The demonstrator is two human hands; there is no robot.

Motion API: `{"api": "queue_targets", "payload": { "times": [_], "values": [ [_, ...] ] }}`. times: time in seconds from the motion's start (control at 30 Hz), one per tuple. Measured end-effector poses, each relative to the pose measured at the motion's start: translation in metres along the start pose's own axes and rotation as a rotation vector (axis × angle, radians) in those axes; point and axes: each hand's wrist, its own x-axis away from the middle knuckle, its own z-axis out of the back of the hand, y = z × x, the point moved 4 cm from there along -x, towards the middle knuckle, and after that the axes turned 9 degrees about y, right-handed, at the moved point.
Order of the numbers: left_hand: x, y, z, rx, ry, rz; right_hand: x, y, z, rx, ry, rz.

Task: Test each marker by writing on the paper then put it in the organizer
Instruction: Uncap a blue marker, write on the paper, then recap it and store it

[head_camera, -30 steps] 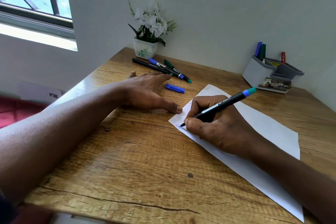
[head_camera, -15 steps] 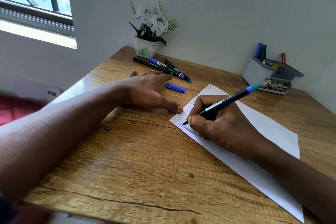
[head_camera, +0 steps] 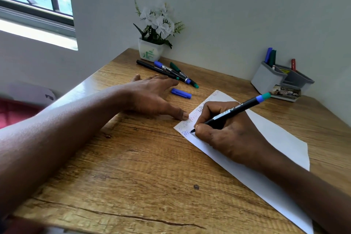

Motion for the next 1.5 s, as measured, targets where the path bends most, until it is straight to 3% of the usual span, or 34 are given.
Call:
{"api": "queue_targets", "payload": {
  "times": [0.27, 0.5, 1.5],
  "values": [
    [0.0003, 0.0009, 0.0001, 0.003, -0.004, 0.001, 0.0009, 0.0024, -0.0002, -0.063, 0.045, -0.050],
    [0.0000, 0.0009, 0.0000, -0.005, -0.009, -0.003, -0.0010, 0.0011, -0.0006, 0.052, 0.027, -0.001],
    [0.0018, 0.0028, 0.0016, -0.014, -0.024, 0.008, 0.0016, 0.0024, 0.0030, -0.077, 0.069, -0.140]
  ]
}}
